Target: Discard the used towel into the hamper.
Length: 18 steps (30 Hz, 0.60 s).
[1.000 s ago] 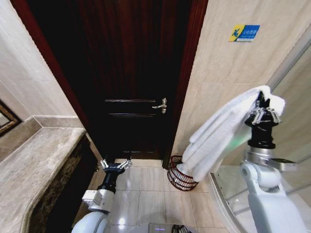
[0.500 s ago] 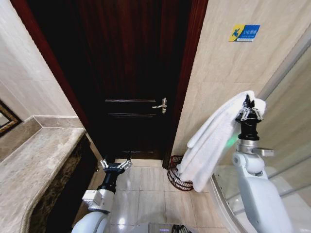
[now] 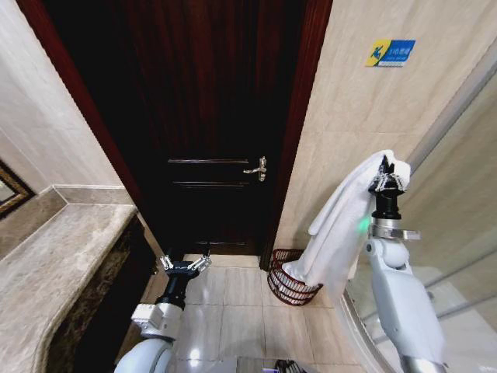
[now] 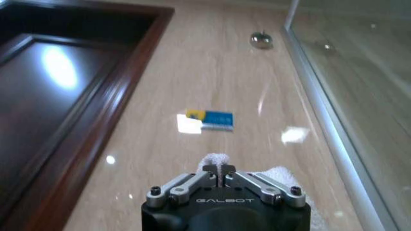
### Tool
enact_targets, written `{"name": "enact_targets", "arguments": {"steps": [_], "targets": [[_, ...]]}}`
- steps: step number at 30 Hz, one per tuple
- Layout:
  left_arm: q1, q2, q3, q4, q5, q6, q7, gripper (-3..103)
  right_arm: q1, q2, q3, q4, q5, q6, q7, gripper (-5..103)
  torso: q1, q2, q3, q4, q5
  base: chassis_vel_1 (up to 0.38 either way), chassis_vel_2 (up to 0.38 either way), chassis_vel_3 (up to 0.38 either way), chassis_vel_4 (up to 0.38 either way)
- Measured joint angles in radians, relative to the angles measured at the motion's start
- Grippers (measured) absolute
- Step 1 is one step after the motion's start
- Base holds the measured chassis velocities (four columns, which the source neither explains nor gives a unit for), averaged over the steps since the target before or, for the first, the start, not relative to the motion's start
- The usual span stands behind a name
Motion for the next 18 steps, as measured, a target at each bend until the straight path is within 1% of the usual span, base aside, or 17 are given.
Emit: {"name": "enact_targets", "arguments": {"steps": [10,18], "targets": [[0.0,0.0,0.0,0.0,0.0,0.0,0.0,100,0.015,0.03,-0.027,-0.103,0.014,0.021,-0.021,2,0.0,0.0,0.0,-0.0001,0.0,0.0,0.0,0.0,0.0],[0.0,0.0,0.0,0.0,0.0,0.0,0.0,100,0.074,0.065,-0.047,-0.237,0.037,0.047,-0.053,2,0.0,0.0,0.0,-0.0001,0.0001,0.0,0.0,0.0,0.0]]}}
